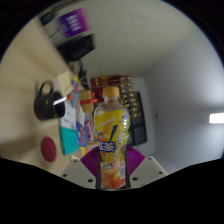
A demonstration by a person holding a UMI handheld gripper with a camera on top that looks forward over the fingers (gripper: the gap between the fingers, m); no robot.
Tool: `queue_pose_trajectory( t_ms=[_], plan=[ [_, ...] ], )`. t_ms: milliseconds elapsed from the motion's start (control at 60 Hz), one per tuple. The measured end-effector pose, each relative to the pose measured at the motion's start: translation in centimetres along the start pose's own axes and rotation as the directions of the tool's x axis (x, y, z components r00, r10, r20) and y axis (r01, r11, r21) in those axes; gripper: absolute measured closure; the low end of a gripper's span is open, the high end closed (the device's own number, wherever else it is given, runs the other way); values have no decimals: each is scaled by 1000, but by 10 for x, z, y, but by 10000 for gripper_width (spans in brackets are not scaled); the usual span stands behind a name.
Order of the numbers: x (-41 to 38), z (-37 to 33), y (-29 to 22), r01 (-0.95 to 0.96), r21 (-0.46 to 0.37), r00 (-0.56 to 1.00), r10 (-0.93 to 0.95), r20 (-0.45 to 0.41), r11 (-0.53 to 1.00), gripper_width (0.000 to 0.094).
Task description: Pour water
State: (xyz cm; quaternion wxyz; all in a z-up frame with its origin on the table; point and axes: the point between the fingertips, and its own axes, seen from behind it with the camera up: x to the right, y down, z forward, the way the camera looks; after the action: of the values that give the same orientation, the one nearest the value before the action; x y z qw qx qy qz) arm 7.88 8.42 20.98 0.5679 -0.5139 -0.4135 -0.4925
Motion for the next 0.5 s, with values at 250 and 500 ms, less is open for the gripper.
queue_pose_trajectory(
  t_ms=[250, 500],
  plan=[
    [-4, 52, -4, 698, 20, 716, -697, -32, 716, 604],
    [-7, 55, -14, 824, 64, 567, -822, -61, 564, 603]
  ],
)
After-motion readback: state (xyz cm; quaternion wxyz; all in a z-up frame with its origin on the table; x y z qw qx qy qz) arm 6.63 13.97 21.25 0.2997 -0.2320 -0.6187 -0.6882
